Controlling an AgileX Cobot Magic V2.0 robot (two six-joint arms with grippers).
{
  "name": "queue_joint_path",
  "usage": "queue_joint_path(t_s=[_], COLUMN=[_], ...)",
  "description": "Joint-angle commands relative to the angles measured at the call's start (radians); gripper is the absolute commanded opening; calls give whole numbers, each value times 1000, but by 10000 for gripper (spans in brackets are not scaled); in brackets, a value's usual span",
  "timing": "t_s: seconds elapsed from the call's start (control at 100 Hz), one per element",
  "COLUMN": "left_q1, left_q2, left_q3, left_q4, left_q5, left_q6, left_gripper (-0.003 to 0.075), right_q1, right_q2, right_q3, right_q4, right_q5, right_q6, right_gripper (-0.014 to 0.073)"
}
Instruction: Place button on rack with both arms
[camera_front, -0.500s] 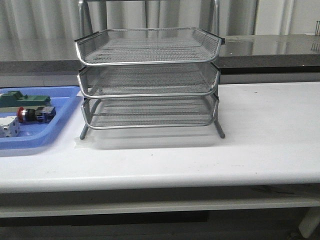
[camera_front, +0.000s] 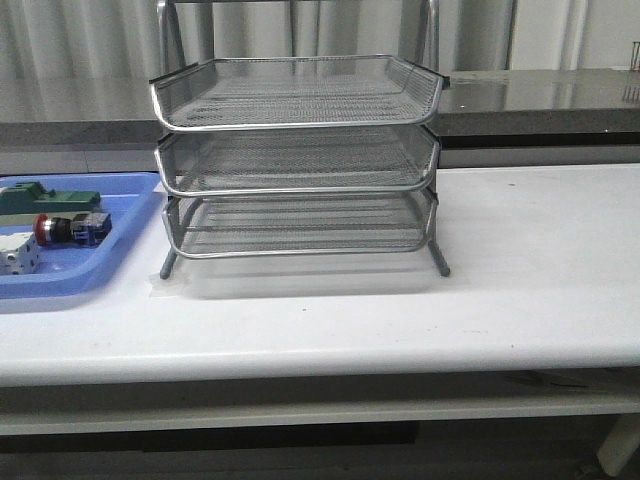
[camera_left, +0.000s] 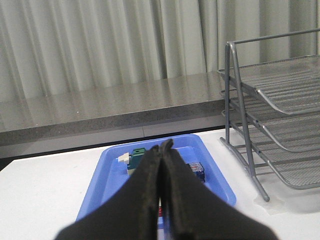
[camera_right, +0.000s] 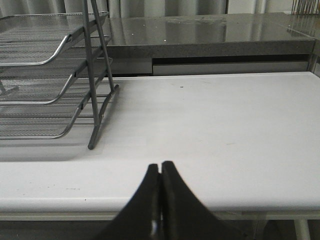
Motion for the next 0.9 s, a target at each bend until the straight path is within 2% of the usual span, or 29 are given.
queue_joint_path(t_s=[0.0,0.52,0.72,0.89], left_q1=[-2,-2,-2,-2], left_q2=[-32,-32,-32,-32], left_q3=[55,55,55,55], left_q4=[-5,-5,-5,-5], left_q5=[-82,-82,-82,-82], left_q6=[-12,-12,-12,-12], left_gripper=[-21,-21,-21,-21], right_q1=[-5,-5,-5,-5], right_q2=[-19,-17,60,263], right_q3=[-19,-48,-222,-399], right_q4=[-9,-8,34,115], right_q5=[-85,-157,11,144], right_q6=[-5,-6,-5,-5], right_gripper=[-60,-60,-60,-60])
